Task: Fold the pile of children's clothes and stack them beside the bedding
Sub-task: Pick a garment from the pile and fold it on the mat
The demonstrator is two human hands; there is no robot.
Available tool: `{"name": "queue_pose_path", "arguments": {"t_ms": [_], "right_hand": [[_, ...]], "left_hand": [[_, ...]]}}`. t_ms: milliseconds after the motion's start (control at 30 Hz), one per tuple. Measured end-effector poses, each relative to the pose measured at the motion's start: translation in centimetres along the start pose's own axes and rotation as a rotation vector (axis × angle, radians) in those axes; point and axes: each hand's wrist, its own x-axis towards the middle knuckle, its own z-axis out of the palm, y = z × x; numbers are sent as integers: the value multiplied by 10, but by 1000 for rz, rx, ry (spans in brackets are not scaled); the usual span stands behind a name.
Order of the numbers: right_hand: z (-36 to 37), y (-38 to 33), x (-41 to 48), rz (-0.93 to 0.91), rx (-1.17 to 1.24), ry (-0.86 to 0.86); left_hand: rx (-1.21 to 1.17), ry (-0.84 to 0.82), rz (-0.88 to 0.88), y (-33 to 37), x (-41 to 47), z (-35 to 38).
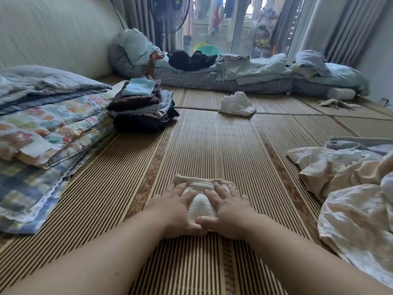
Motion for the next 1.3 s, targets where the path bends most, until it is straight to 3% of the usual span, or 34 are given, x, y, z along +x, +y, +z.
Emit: {"name": "queue_pose_path", "arguments": {"t_ms": [433,667,800,1000,1300], "right_hand": [[-22,-122,180,-204,61,75],[-24,-133,192,-205,73,116],[-30,-108,146,-177,69,230],[-49,-41,15,-105,29,375],[-42,89,-189,258,196,438]], "left_hand": [[60,77,-241,-187,69,-35],[58,79,-227,-204,71,-43],[-5,170,-166,-164,47,-40],[-152,372,115,-34,1,-41],[-124,309,401,164,-61,-28]]}}
